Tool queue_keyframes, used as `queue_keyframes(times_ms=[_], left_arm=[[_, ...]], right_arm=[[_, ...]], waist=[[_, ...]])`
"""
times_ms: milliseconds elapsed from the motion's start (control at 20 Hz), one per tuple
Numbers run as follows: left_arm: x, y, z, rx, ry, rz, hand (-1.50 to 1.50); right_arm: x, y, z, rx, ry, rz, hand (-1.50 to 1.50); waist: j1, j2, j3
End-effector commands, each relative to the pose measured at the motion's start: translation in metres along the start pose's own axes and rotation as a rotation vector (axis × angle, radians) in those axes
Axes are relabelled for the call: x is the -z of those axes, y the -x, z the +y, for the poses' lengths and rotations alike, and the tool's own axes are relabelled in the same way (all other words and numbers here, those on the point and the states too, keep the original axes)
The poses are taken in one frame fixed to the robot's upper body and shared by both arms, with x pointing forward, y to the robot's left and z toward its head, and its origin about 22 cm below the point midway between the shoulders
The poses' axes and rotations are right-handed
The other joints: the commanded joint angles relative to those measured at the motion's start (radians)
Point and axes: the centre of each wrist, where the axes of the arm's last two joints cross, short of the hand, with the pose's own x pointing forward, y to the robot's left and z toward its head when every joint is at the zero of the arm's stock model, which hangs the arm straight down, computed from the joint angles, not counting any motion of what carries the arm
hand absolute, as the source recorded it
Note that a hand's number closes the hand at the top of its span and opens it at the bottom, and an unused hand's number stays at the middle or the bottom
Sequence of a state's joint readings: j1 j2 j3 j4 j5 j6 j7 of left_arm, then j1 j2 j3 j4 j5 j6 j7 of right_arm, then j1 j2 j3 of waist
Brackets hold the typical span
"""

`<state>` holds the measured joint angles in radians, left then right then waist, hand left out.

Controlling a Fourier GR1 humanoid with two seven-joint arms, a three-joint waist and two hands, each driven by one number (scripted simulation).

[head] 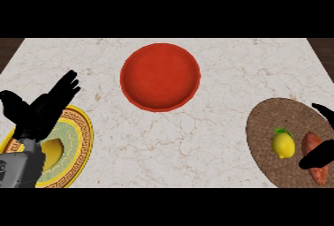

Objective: Pick the sweet potato from the placemat and place it in the bowl

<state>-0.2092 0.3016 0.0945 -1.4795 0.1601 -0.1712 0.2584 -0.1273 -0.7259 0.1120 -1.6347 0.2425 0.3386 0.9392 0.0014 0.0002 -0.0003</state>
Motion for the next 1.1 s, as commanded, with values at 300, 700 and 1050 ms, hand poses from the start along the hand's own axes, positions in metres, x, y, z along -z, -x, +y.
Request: queue_keyframes(times_ms=[300, 700, 1050], left_arm=[[-0.008, -0.002, 0.003, 0.003, 0.004, -0.004, 0.0], [-0.005, -0.004, -0.007, -0.001, 0.003, 0.003, 0.0], [0.003, 0.003, 0.003, -0.004, -0.01, -0.001, 0.0]], right_arm=[[0.007, -0.001, 0.028, -0.033, -0.04, 0.08, -1.5], [0.046, 0.046, 0.046, -0.004, -0.044, 0.075, -1.5], [0.054, 0.054, 0.037, -0.006, -0.067, 0.079, 1.5]], waist=[[-0.001, -0.001, 0.0], [-0.003, 0.0, 0.0], [-0.004, 0.0, 0.0]])
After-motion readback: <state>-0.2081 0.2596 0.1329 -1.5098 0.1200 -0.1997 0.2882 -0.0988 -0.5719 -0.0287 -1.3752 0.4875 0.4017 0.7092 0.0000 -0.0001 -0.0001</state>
